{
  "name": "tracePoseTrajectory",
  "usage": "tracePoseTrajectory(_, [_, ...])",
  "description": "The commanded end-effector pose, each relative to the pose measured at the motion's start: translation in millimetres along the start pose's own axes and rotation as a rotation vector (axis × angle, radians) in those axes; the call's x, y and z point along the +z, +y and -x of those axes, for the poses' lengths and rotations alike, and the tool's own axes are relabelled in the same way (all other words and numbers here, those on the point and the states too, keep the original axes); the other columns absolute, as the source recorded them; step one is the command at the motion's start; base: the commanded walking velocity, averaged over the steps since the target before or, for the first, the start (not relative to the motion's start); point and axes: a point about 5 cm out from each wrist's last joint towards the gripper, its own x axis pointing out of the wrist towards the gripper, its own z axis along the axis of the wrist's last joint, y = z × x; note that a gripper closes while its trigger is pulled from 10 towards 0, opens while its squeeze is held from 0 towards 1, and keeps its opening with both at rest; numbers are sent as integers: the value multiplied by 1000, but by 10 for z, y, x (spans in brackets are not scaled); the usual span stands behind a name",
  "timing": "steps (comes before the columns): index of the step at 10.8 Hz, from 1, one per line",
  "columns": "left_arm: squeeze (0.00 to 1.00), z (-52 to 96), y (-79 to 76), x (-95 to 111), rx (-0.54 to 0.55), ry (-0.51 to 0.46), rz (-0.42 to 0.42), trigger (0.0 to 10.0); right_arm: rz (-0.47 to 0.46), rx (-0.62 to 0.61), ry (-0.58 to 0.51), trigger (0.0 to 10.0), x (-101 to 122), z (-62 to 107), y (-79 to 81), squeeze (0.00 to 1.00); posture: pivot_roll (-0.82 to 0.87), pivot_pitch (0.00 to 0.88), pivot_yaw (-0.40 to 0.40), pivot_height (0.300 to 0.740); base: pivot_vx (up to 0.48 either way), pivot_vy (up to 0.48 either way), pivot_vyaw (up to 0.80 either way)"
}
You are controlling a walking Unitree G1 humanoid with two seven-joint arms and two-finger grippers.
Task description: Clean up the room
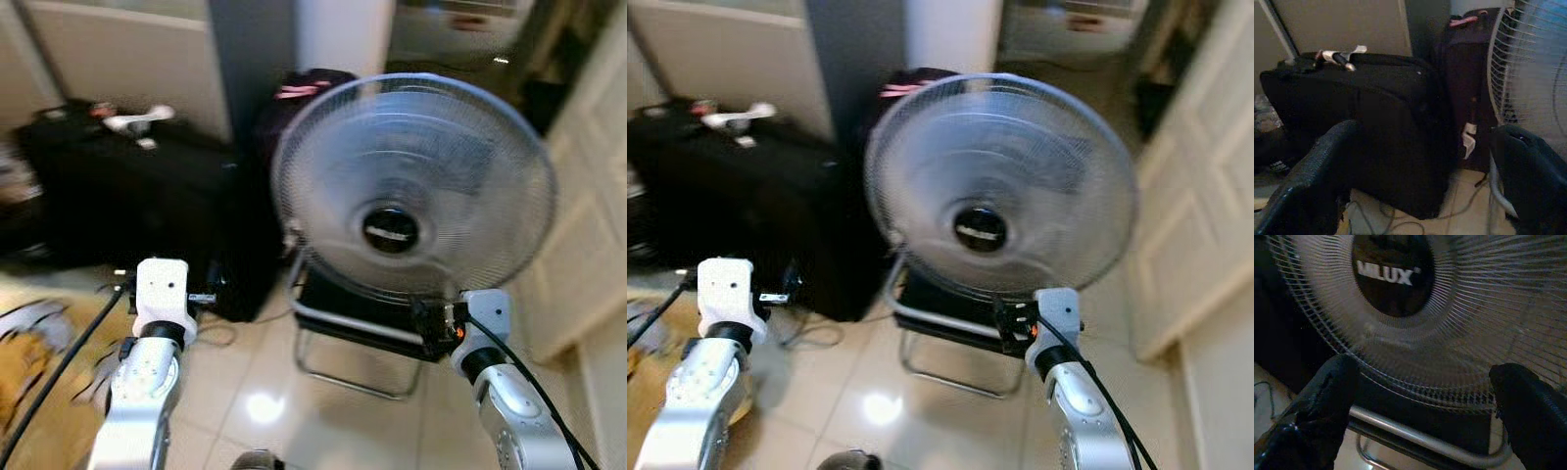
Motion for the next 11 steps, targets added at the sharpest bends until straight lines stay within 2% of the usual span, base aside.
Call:
tracePoseTrajectory(1, [584,21,-43,-13,-68,26,7,10000,18,-3,-38,10000,83,-3,-12,1000,-61,0,15,740,0,0,800])
tracePoseTrajectory(2, [616,60,-74,-49,-95,43,36,10000,28,-26,-52,10000,116,-4,-42,1000,-61,0,11,740,0,0,800])
tracePoseTrajectory(3, [894,66,-83,-57,-98,46,58,10000,20,-42,-58,10000,130,-2,-71,1000,-64,0,10,740,0,0,800])
tracePoseTrajectory(4, [1000,52,-99,-37,-108,43,42,10000,26,-58,-57,10000,153,-2,-114,1000,-76,0,10,740,0,0,800])
tracePoseTrajectory(6, [1000,27,-88,-14,-108,33,40,10000,41,-80,-55,10000,176,-21,-115,1000,-88,0,7,740,0,0,800])
tracePoseTrajectory(7, [1000,3,-64,-17,-92,34,41,10000,8,-77,-55,10000,171,-45,-71,1000,-66,0,3,740,0,0,563])
tracePoseTrajectory(8, [1000,-22,13,10,-51,34,45,10000,-66,-89,-29,10000,113,-65,-21,1000,-71,0,18,740,0,0,0])
tracePoseTrajectory(9, [1000,-34,26,29,-52,35,56,10000,-94,-98,-46,10000,134,-80,-14,1000,-87,0,28,740,0,0,0])
tracePoseTrajectory(11, [1000,-14,-122,-2,-90,60,73,10000,-89,-133,-51,10000,221,-113,-142,1000,-90,0,23,740,0,0,0])
